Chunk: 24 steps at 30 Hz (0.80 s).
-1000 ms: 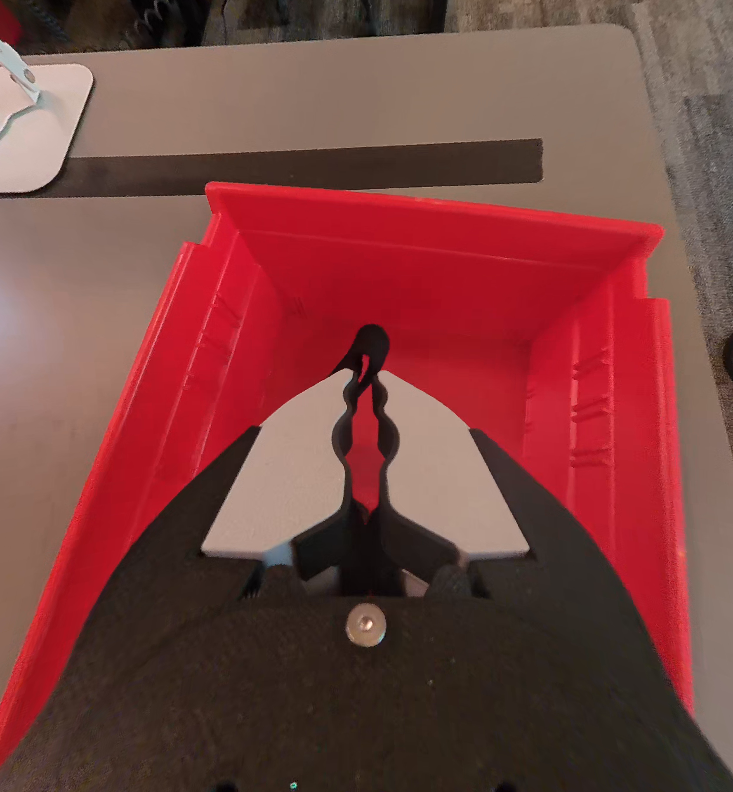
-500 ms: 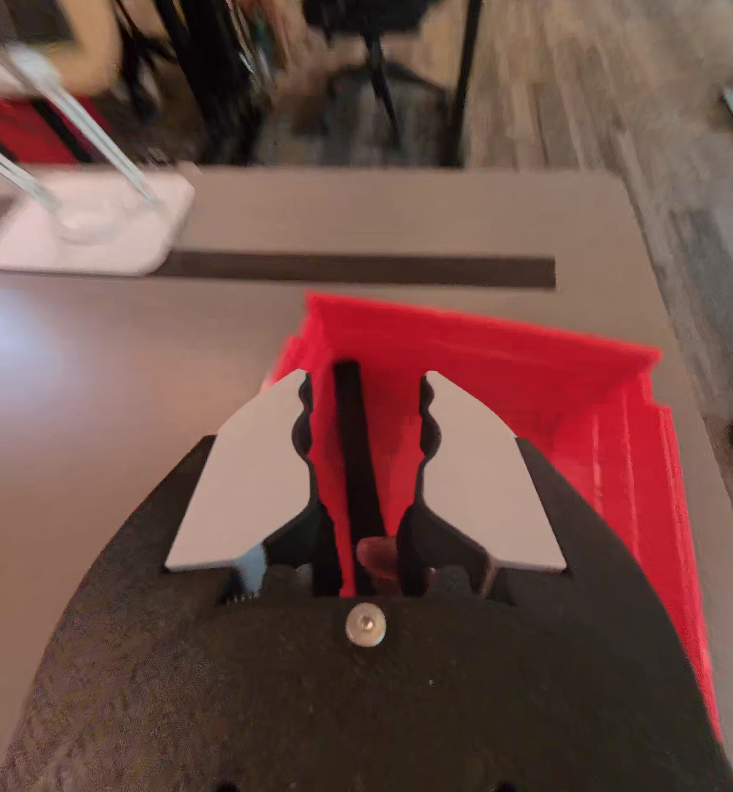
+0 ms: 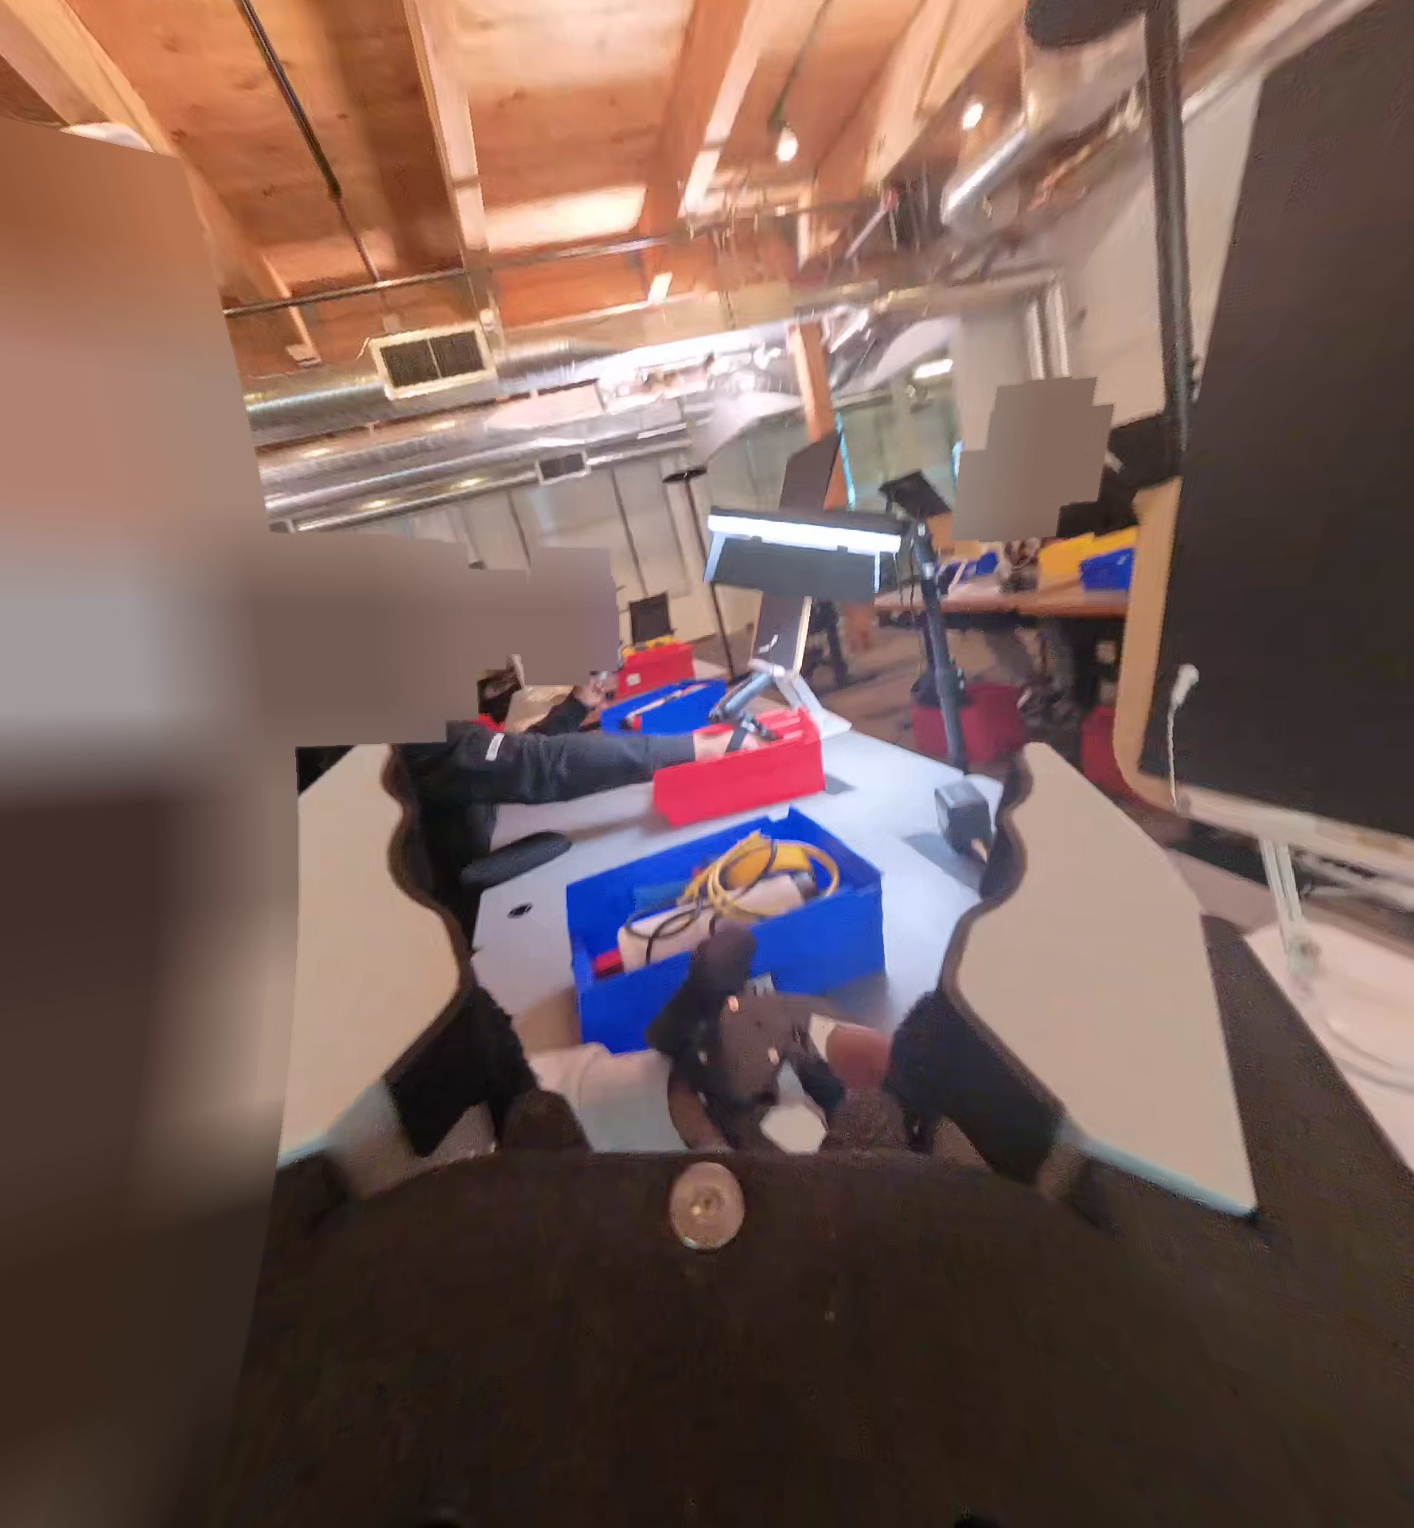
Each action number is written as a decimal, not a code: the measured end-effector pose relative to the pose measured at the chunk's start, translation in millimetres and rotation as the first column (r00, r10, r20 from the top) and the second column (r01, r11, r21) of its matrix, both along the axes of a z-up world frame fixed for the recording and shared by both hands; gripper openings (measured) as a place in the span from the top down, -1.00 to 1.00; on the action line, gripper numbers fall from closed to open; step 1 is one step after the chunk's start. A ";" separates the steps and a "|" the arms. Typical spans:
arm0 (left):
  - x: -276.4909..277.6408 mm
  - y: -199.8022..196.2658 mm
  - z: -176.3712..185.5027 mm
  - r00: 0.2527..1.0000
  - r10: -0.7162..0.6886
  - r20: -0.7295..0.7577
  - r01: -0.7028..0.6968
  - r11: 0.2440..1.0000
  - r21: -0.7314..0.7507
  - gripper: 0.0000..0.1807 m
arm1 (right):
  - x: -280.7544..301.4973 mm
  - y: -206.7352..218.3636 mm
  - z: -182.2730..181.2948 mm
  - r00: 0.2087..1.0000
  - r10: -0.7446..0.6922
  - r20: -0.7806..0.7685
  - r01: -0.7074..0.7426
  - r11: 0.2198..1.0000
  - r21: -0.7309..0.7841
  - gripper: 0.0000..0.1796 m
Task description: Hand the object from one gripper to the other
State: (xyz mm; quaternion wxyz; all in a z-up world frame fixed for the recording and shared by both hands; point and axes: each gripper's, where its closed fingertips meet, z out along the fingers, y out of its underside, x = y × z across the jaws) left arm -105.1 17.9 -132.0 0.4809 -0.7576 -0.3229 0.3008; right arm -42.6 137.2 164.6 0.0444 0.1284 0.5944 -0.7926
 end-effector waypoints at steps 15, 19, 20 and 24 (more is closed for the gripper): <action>0.8 2.7 -3.4 0.999 0.001 0.051 -0.003 0.999 0.047 0.28 | 83.2 -23.3 66.0 0.982 -0.046 0.184 0.111 0.927 -0.358 -0.61; 0.0 0.1 -0.1 0.999 0.014 0.042 -0.016 0.998 0.053 0.28 | 89.8 -27.3 70.4 0.976 0.042 0.215 0.055 0.904 -0.425 -0.46; -0.1 0.0 0.5 0.999 0.014 0.044 -0.017 0.998 0.060 0.28 | 88.9 -26.9 70.0 0.972 0.039 0.230 0.068 0.895 -0.441 -0.44; 0.7 0.6 2.0 0.999 0.010 0.038 -0.012 0.998 0.059 0.28 | 91.4 -28.2 67.6 0.971 0.009 0.240 0.102 0.890 -0.445 -0.34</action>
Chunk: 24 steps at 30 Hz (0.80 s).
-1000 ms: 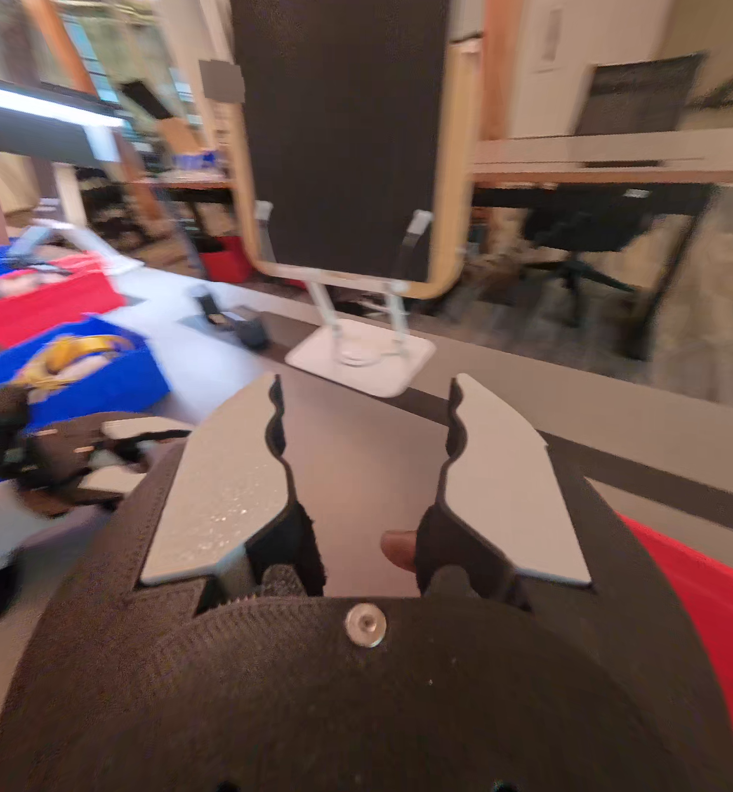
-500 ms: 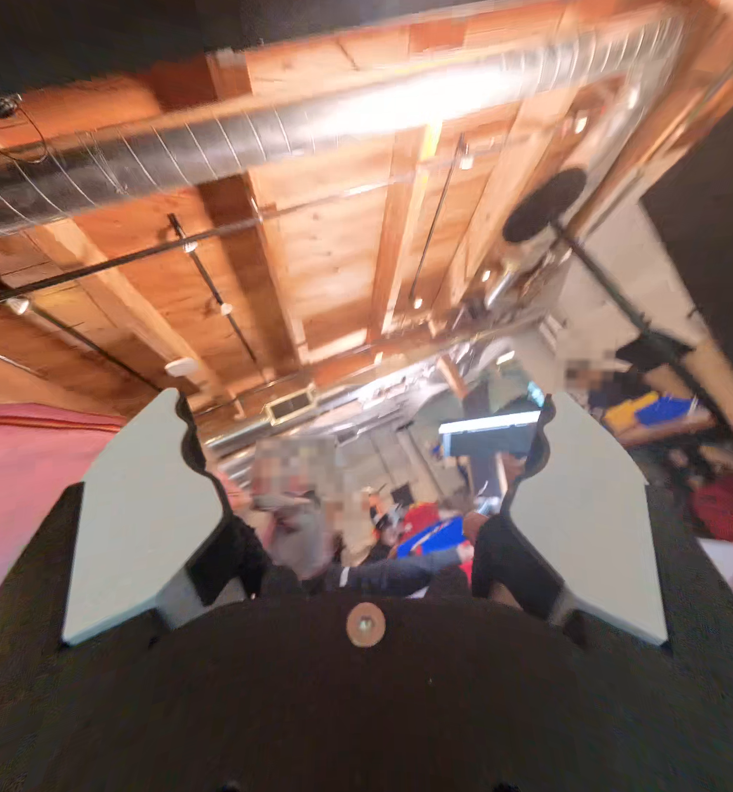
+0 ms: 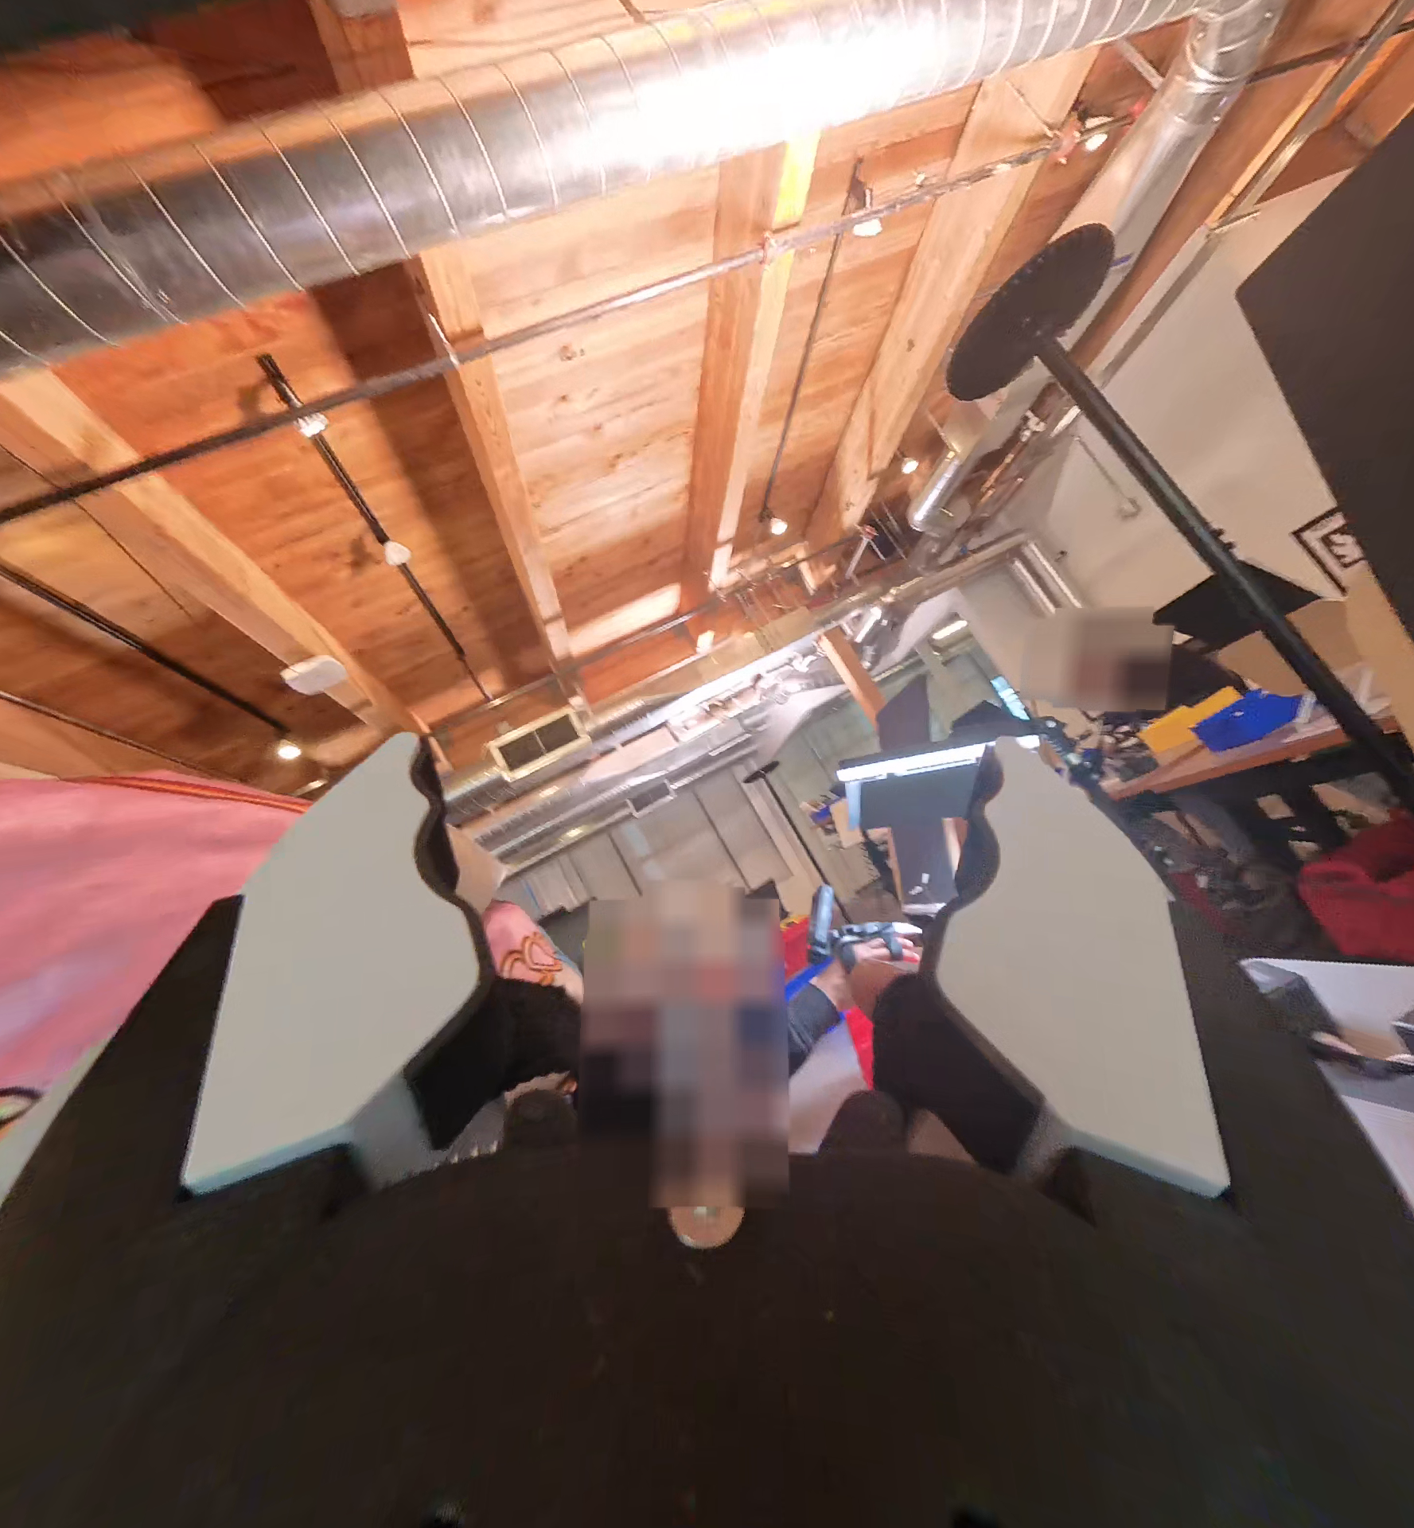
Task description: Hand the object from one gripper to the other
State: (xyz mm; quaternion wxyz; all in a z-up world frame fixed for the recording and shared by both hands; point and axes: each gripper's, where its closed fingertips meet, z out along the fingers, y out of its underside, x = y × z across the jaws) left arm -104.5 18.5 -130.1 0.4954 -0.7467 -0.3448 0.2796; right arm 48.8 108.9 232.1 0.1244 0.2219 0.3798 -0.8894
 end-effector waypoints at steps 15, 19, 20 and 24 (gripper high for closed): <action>-0.5 -0.5 -2.2 1.000 -0.001 0.003 0.001 1.000 -0.014 0.28 | -10.3 -22.5 -20.6 0.996 0.089 -0.018 -0.085 0.984 0.160 -0.39; -1.2 -1.8 -0.8 1.000 0.003 0.005 -0.003 1.000 -0.001 0.28 | -21.7 -41.9 -33.7 0.997 0.040 -0.058 -0.030 0.986 0.163 -0.63; -1.6 -2.4 -1.2 1.000 0.006 0.008 -0.006 1.000 0.005 0.28 | -32.1 -47.1 -44.3 0.998 0.065 -0.008 -0.061 0.971 0.232 -0.63; -3.2 -6.8 -1.7 1.000 0.017 0.016 -0.017 1.000 0.003 0.28 | -107.9 -44.2 -87.7 0.963 -0.265 -0.049 0.254 0.833 0.491 -0.63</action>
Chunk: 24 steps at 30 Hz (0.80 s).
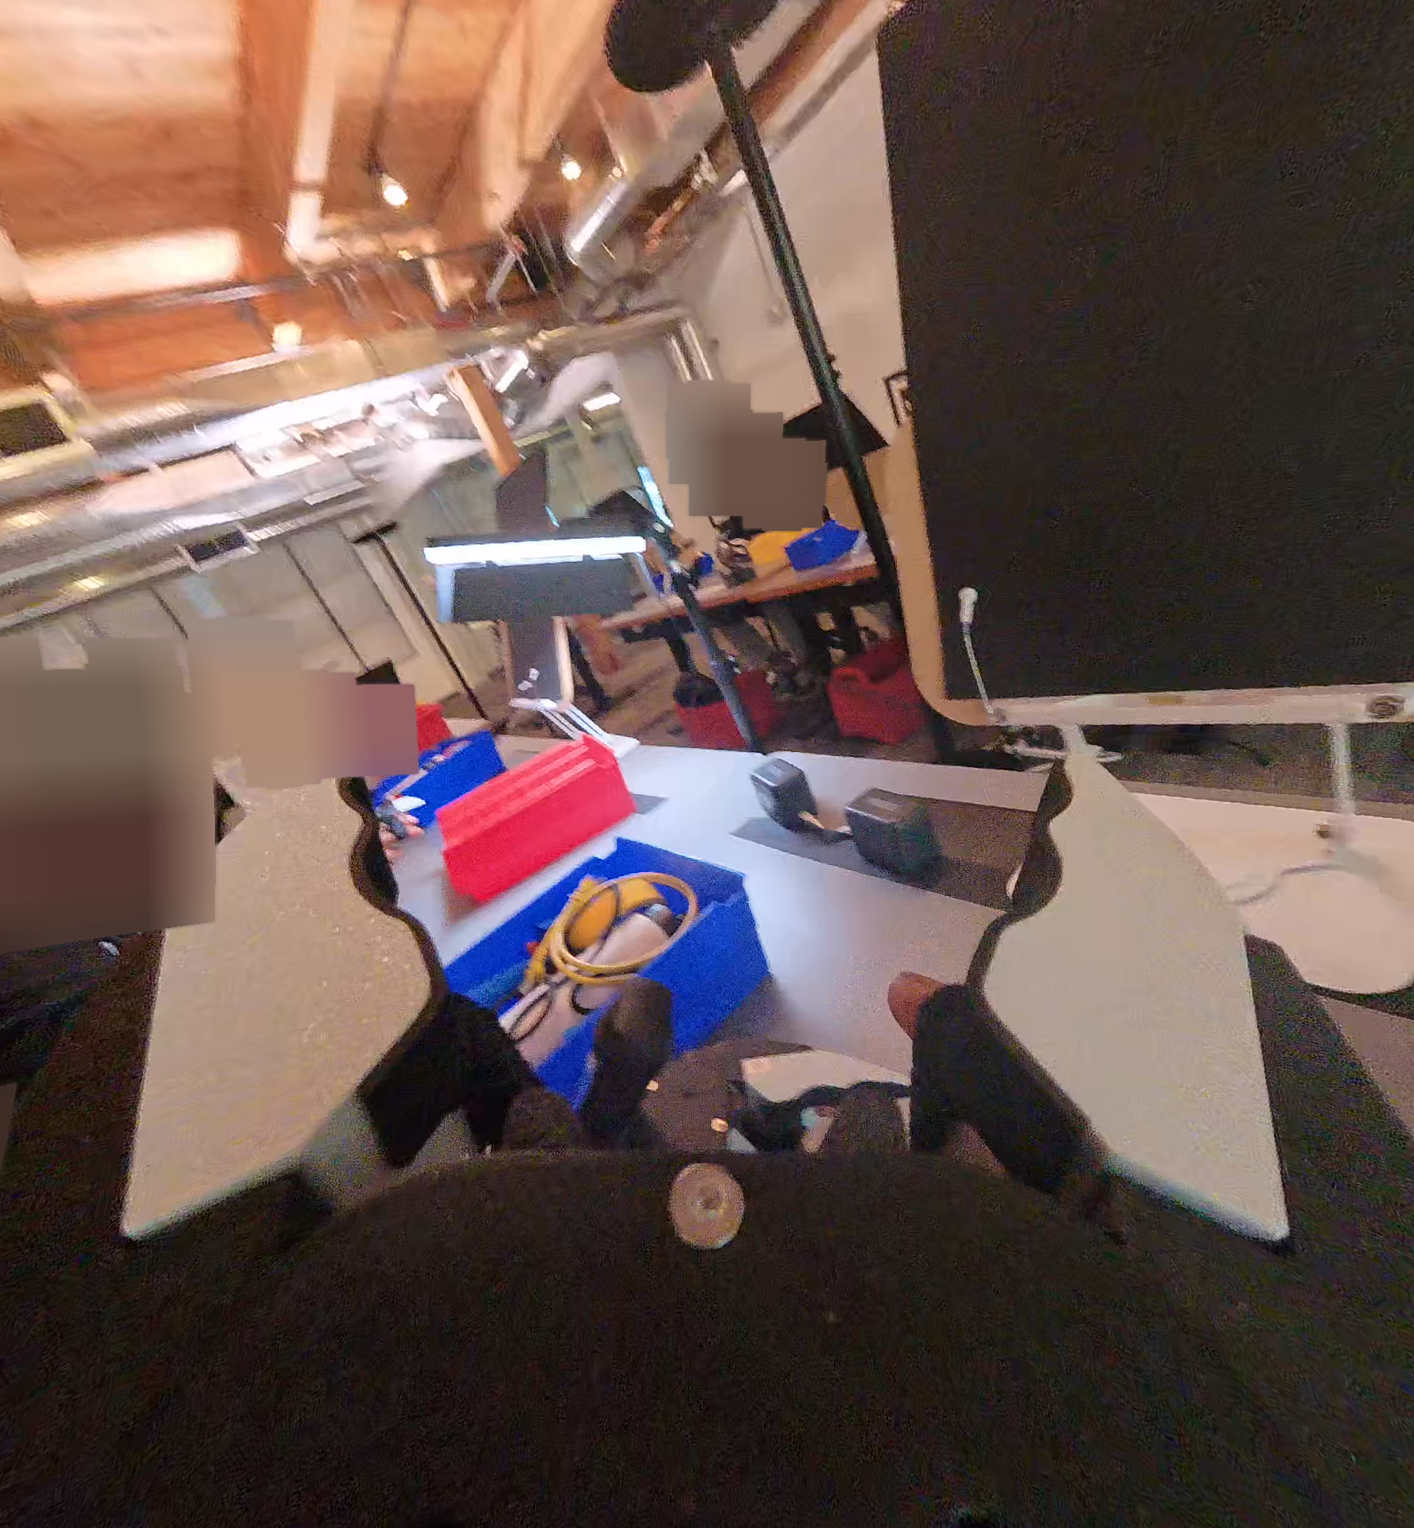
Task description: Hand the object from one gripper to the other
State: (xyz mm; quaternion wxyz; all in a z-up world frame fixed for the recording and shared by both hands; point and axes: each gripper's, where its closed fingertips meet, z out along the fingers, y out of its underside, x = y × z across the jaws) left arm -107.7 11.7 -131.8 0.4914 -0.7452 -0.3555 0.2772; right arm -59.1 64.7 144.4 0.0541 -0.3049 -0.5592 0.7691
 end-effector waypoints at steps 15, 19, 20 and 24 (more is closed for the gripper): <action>0.9 1.1 5.2 1.000 -0.006 0.002 0.006 0.999 0.041 0.28 | -36.5 -26.0 -60.8 0.981 -0.166 -0.101 0.191 0.914 0.357 -0.39; 1.0 1.3 7.9 1.000 -0.006 -0.008 0.007 0.999 0.047 0.28 | -25.8 -32.7 -65.9 0.998 -0.016 -0.064 0.038 0.936 0.350 -0.30; 1.0 1.2 9.7 1.000 -0.007 -0.018 0.008 0.999 0.048 0.28 | -23.7 -31.1 -64.0 0.997 0.016 -0.069 0.008 0.944 0.329 -0.38; 0.7 -3.5 27.8 0.996 0.009 -0.094 -0.001 0.996 0.086 0.27 | -8.8 -18.6 -50.1 0.976 0.178 -0.128 -0.148 0.966 0.211 -0.17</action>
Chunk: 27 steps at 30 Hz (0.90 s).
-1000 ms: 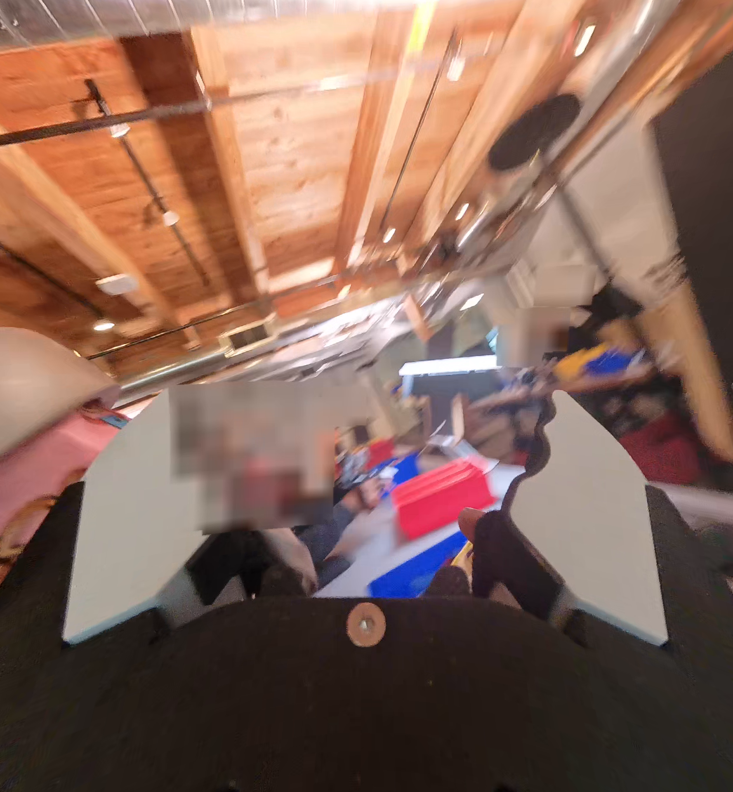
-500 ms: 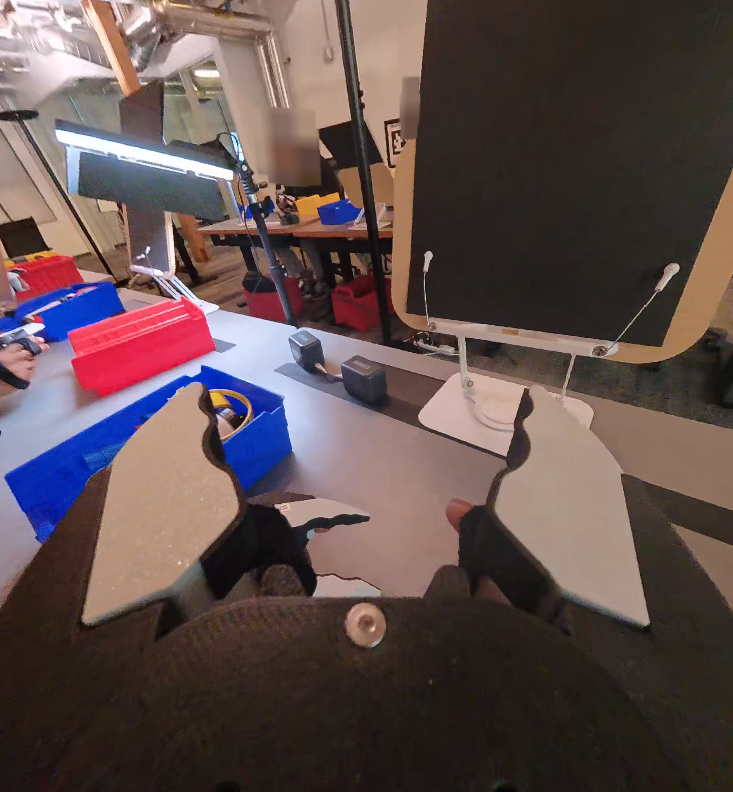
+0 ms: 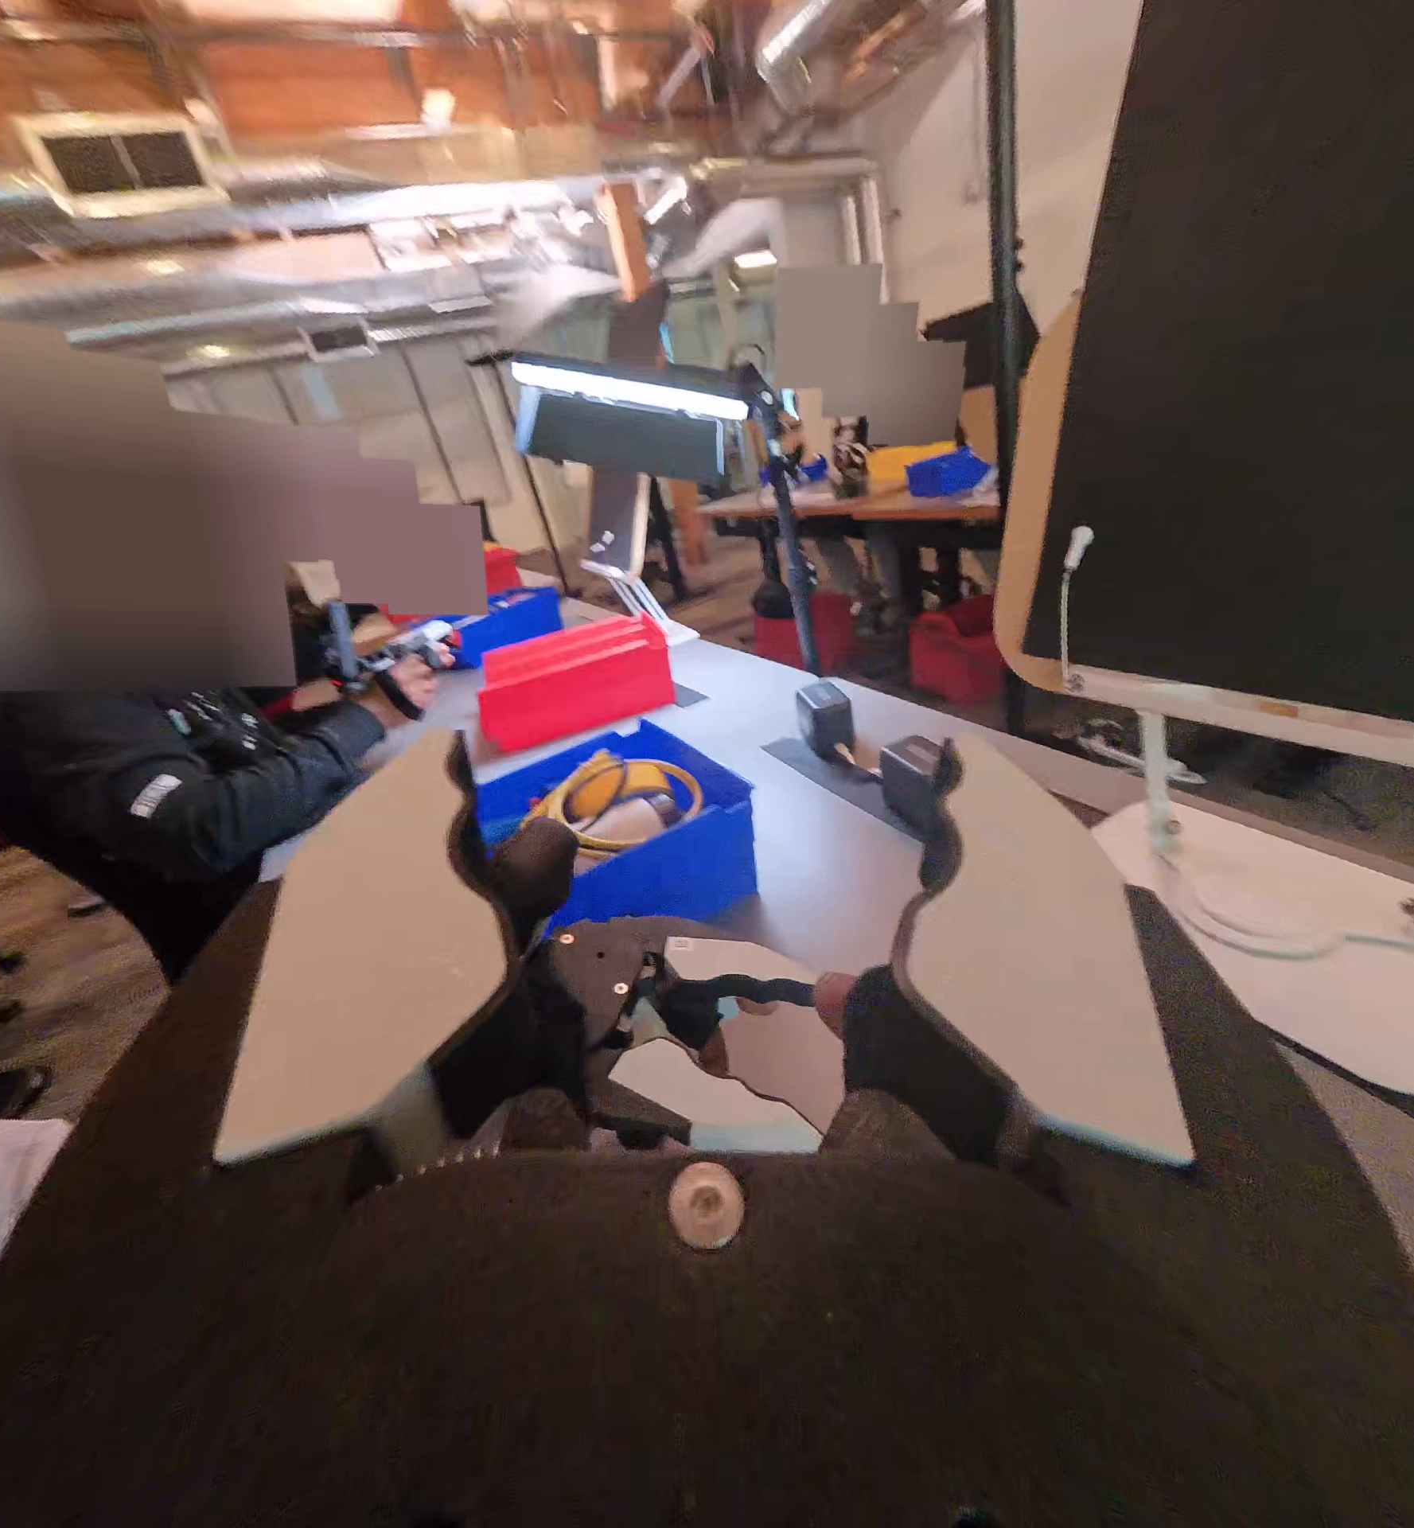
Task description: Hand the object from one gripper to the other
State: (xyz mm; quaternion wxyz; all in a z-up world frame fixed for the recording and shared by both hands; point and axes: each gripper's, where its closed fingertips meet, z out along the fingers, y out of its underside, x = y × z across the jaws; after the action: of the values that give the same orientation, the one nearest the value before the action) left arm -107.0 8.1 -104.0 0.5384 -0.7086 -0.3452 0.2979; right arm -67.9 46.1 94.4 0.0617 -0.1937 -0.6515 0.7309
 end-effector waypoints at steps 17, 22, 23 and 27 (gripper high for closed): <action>83.7 -236.9 116.0 0.976 0.217 0.038 -0.190 0.916 -0.353 0.32 | 29.9 46.4 -110.4 0.991 0.127 -0.041 -0.133 0.971 -0.200 0.78; 101.1 -312.4 46.0 0.945 0.136 0.297 0.104 0.738 -0.667 0.32 | 28.7 38.7 -121.9 0.975 0.213 0.059 -0.195 0.955 -0.224 0.75; 102.3 -323.8 36.4 0.933 0.159 0.324 0.135 0.680 -0.720 0.32 | 26.7 38.5 -124.6 0.976 0.209 0.069 -0.189 0.957 -0.219 0.75; 96.7 -341.5 18.6 0.927 0.110 0.358 0.256 0.511 -0.821 0.37 | 19.9 37.9 -136.3 0.981 0.180 0.075 -0.164 0.970 -0.181 0.76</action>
State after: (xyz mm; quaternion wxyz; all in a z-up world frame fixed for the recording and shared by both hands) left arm -10.4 -333.3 -85.4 0.0567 -0.9372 -0.2157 0.2683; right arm -47.9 84.0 -41.9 -0.0487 -0.1741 -0.6018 0.7779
